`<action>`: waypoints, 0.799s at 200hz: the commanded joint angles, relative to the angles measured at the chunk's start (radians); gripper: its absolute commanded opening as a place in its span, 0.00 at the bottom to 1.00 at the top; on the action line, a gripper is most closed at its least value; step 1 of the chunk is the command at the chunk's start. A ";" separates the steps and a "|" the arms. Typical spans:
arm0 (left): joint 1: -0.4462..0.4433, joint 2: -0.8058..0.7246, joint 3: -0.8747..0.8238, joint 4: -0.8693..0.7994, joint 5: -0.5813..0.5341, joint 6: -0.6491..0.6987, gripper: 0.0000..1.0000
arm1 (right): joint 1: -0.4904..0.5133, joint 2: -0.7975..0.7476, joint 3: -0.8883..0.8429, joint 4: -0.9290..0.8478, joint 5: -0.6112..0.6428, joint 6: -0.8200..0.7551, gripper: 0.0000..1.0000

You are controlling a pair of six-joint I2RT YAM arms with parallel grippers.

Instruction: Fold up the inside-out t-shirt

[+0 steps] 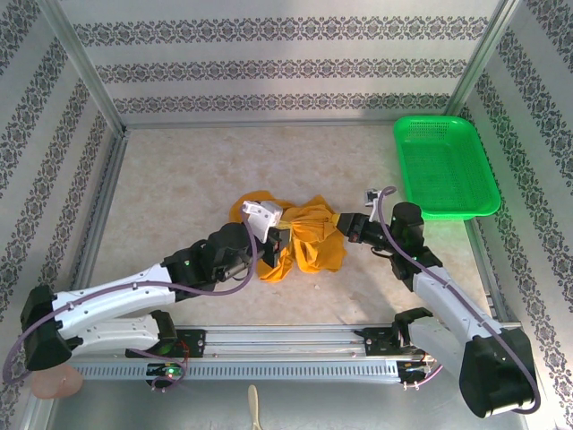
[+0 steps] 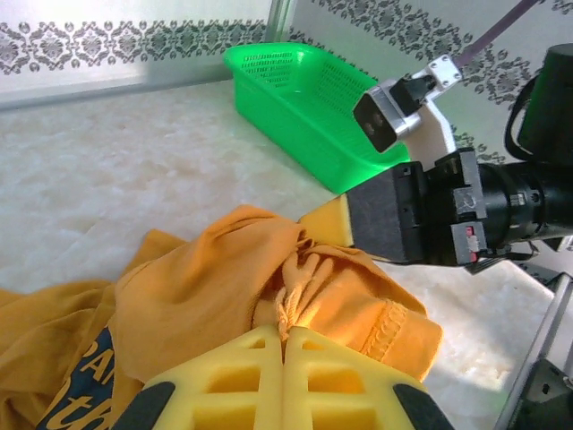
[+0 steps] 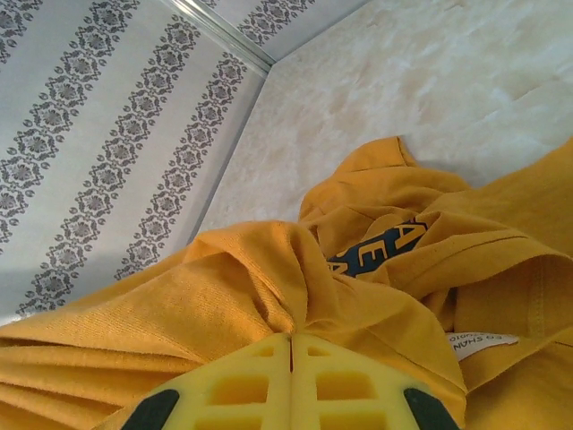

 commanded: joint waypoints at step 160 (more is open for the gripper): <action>0.036 0.186 0.004 -0.106 0.115 0.006 0.55 | 0.056 -0.191 -0.056 -0.283 0.130 -0.090 0.63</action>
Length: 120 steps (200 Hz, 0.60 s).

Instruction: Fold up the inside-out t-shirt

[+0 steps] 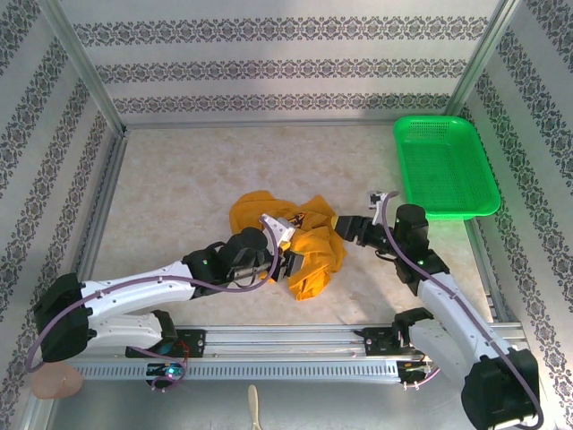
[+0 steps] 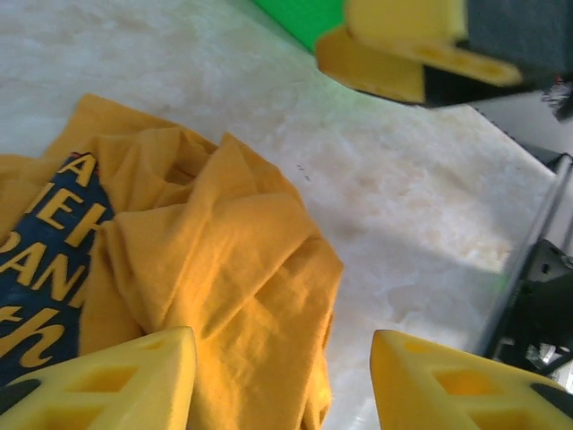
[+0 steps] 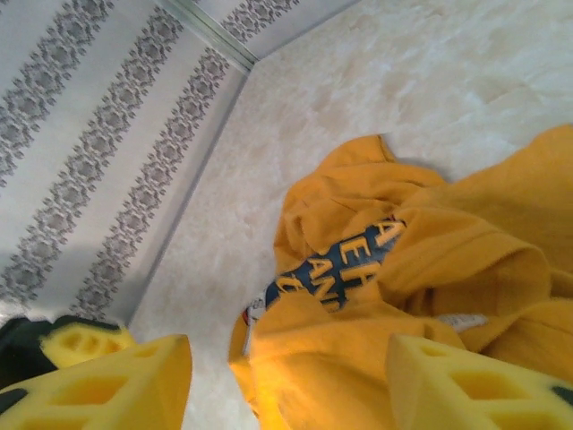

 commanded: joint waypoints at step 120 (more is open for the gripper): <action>-0.170 0.507 0.342 -0.190 -0.260 0.210 0.66 | -0.082 -0.116 -0.084 -0.287 0.215 0.121 0.67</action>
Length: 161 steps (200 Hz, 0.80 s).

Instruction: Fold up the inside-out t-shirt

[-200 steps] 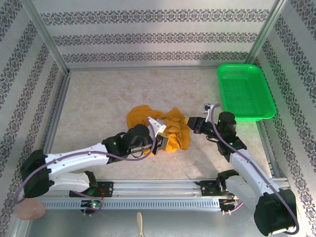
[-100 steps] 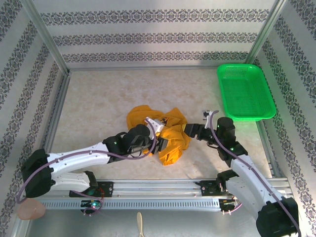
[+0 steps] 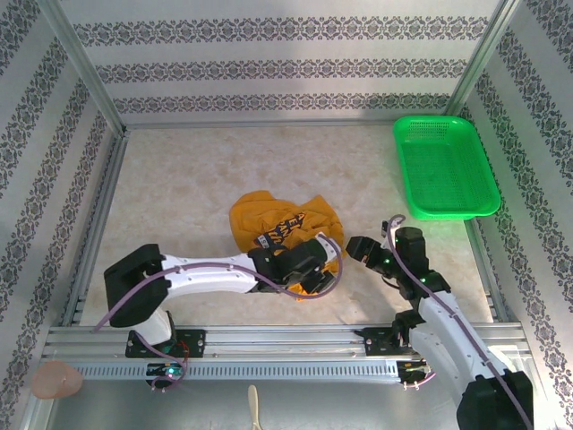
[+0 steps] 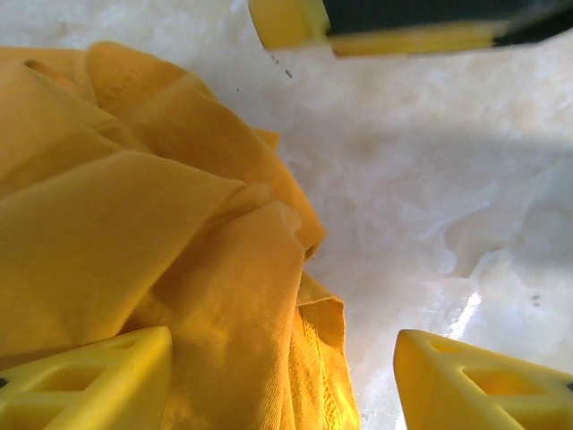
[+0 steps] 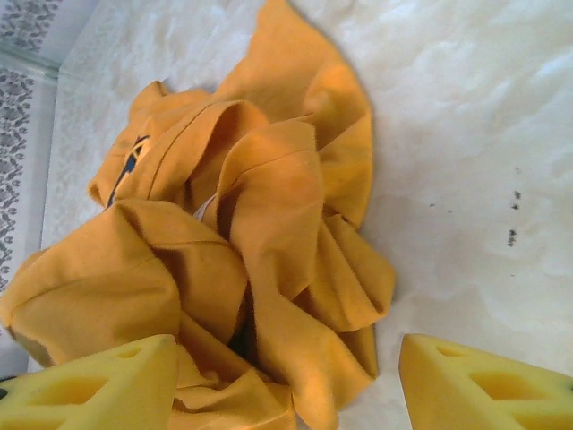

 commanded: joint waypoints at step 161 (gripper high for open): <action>0.357 -0.294 0.018 0.056 0.548 -0.269 0.00 | 0.137 -0.282 0.003 0.202 -0.230 0.062 0.66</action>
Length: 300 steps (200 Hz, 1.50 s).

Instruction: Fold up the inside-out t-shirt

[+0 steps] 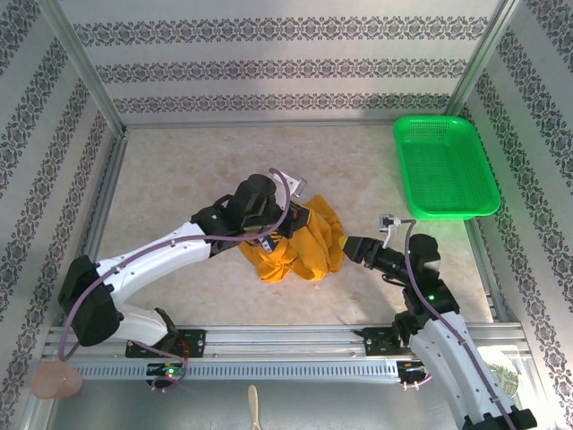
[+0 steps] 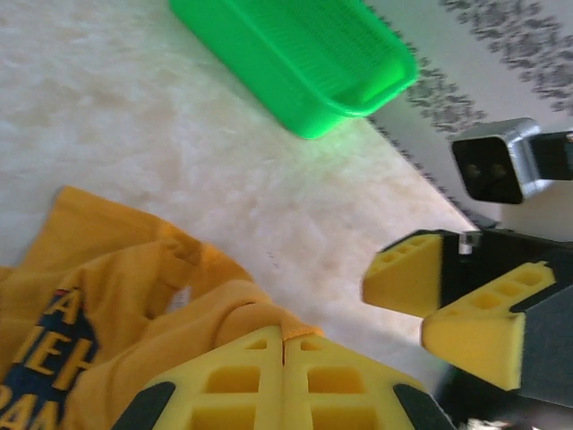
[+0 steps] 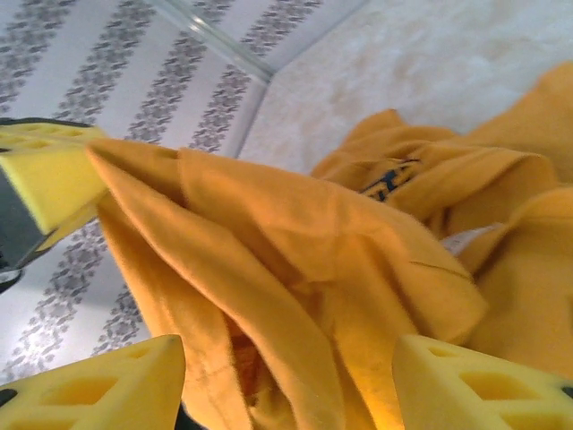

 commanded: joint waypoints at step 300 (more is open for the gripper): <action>0.150 -0.356 -0.367 0.180 -0.049 -0.109 0.42 | 0.079 0.497 0.278 0.380 -0.342 -0.078 0.00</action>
